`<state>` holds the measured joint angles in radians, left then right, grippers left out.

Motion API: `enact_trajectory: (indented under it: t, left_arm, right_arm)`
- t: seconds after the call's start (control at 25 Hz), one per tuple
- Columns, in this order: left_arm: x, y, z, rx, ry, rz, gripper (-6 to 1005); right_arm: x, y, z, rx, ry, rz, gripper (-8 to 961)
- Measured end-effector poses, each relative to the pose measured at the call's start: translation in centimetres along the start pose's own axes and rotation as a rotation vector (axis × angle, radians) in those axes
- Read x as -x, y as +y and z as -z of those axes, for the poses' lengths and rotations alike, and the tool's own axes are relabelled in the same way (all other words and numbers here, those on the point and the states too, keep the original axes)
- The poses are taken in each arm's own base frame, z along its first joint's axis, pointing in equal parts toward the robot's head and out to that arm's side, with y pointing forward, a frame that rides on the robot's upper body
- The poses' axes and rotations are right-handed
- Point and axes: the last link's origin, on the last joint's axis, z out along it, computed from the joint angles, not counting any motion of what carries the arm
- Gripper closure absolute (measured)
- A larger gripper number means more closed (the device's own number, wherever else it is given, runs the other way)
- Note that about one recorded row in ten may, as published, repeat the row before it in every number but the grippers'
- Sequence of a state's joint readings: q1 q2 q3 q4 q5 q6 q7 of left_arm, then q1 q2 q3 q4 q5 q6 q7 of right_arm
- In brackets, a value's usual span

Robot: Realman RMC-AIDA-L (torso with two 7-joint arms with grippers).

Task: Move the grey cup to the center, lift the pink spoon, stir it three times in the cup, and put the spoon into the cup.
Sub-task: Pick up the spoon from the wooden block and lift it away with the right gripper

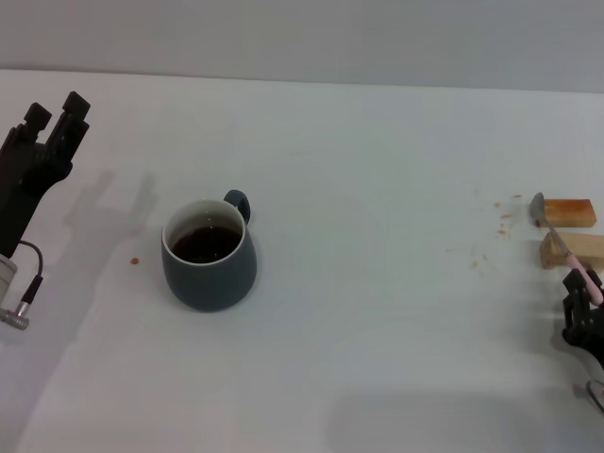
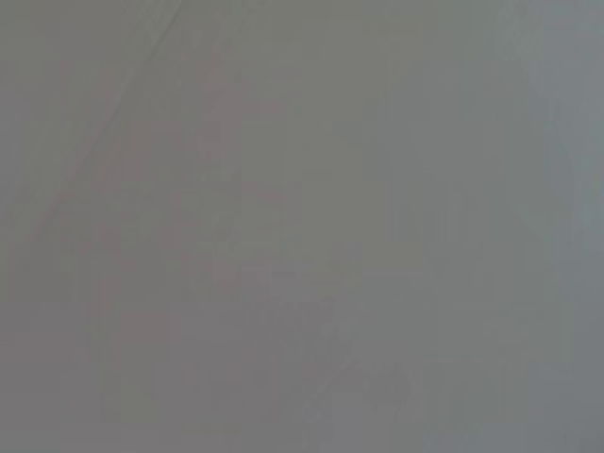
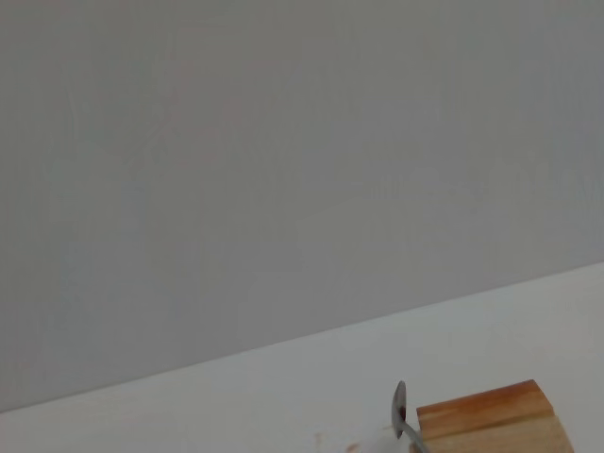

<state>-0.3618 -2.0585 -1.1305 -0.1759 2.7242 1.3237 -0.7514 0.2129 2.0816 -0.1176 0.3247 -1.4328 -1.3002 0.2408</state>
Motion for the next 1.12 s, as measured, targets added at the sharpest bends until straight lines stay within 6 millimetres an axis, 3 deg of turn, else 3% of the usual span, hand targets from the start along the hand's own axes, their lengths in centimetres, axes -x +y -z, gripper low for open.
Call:
enact_trajectory:
  t: [1.12]
  left_arm:
    - [0.01, -0.09, 0.10, -0.005, 0.000, 0.001, 306]
  right_arm:
    - [-0.07, 0.18, -0.09, 0.013, 0.007, 0.006, 851]
